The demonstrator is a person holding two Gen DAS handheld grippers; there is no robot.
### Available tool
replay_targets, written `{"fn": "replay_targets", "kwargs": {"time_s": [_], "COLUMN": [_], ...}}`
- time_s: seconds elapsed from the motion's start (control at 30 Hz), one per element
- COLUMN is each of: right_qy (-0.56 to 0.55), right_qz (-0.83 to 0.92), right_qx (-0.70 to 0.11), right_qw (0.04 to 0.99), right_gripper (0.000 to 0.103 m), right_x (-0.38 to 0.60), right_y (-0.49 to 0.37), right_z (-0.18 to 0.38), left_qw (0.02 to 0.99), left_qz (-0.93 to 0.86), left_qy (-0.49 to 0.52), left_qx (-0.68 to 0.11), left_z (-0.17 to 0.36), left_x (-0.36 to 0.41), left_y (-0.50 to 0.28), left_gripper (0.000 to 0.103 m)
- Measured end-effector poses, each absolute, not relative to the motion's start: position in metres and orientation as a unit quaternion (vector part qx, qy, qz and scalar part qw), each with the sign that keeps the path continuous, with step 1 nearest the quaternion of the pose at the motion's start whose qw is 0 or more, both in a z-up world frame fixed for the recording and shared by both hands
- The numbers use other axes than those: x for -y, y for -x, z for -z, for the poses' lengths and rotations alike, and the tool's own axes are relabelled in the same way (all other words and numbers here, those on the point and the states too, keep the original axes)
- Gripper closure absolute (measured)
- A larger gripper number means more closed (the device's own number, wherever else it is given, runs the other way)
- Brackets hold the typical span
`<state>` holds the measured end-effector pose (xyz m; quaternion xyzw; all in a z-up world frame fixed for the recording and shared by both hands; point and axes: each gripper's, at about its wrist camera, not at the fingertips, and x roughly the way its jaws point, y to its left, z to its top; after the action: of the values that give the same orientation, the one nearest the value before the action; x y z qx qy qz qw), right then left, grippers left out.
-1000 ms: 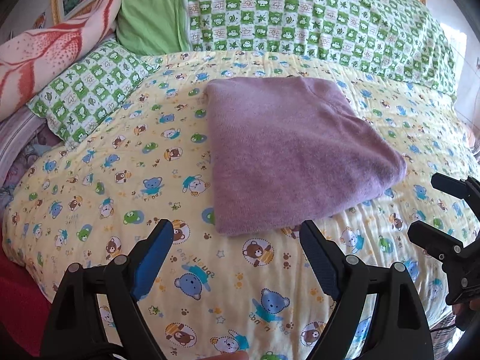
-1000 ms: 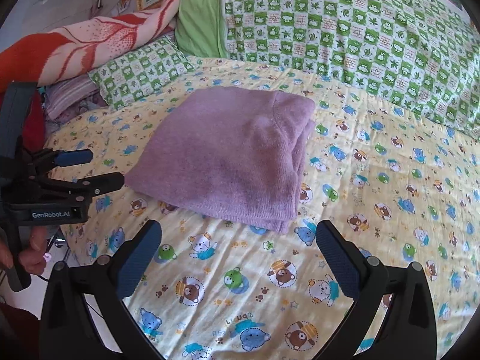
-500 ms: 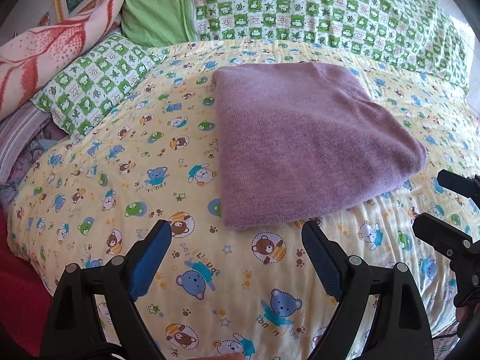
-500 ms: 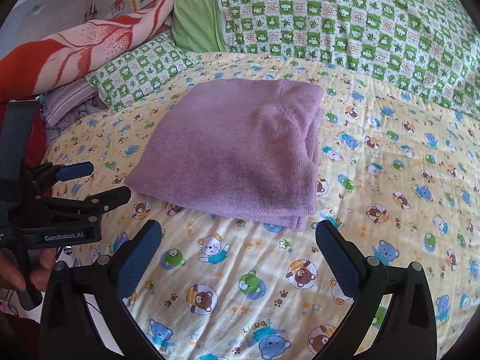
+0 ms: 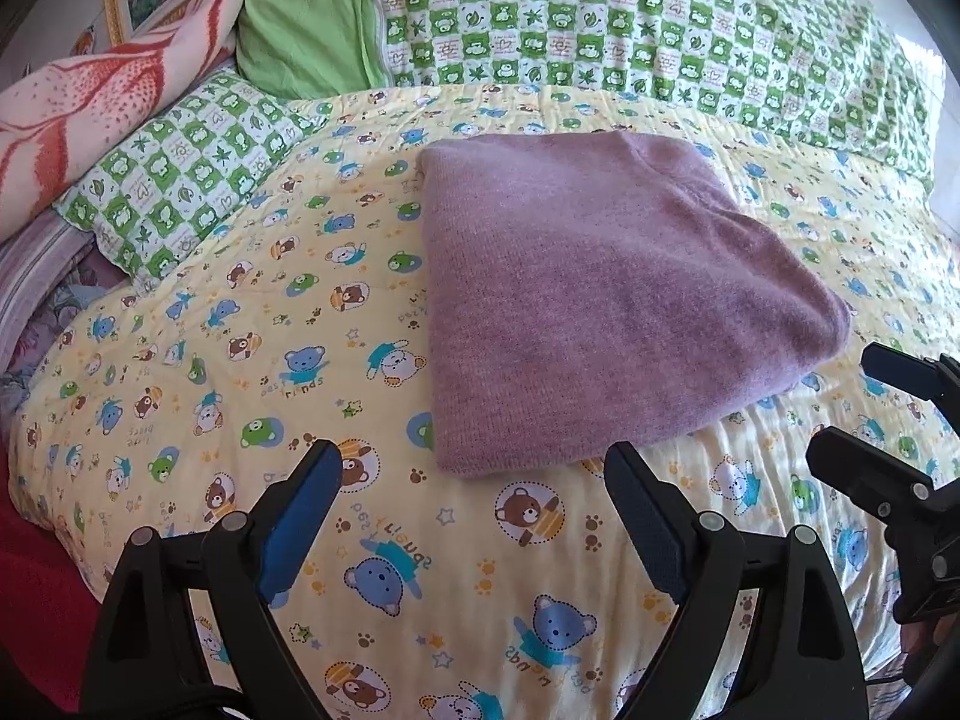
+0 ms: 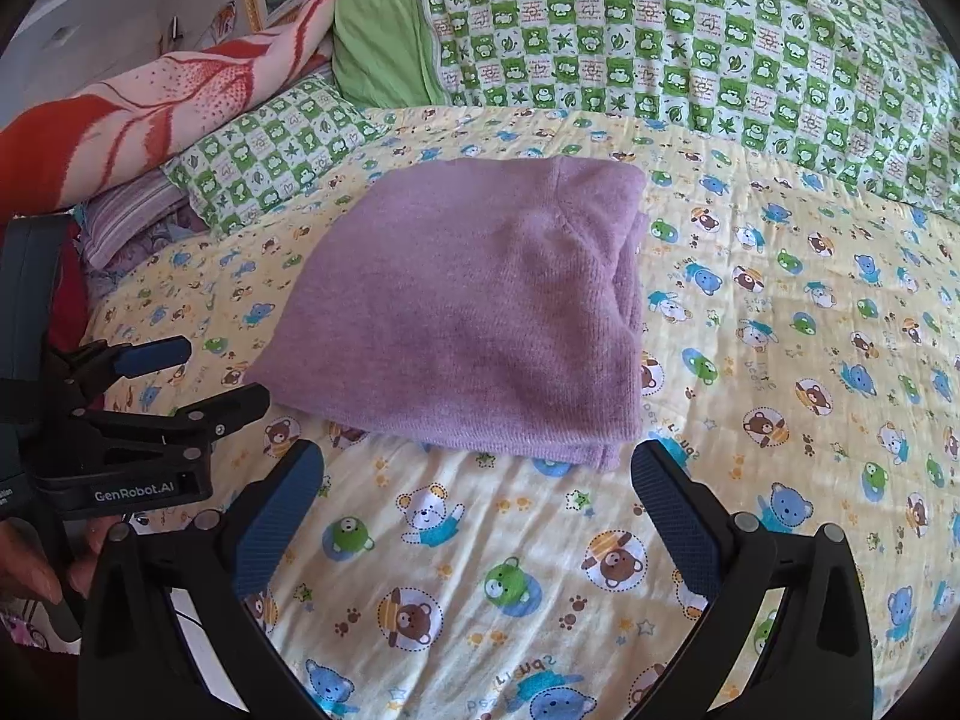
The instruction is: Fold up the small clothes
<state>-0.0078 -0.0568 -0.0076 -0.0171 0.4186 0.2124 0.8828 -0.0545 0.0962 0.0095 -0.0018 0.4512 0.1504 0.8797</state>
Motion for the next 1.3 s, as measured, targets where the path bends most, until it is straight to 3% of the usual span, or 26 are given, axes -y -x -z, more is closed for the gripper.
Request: {"fn": "replay_targets", "kwargs": {"time_s": [1.3], "right_qy": [0.019], "right_qz": [-0.21], "right_qx": [-0.422], "right_qw": [0.882], "right_gripper": [0.001], "right_x": [0.0516], "right_y": [0.0046], "right_z": [0.0068], "left_qw": [0.88], "left_qz": [-0.15], "left_qy": [0.017], "left_qx": [-0.451], "left_z": [-0.0132], "left_x": [-0.0946], "left_y": [0.0592], "left_gripper": [0.013]}}
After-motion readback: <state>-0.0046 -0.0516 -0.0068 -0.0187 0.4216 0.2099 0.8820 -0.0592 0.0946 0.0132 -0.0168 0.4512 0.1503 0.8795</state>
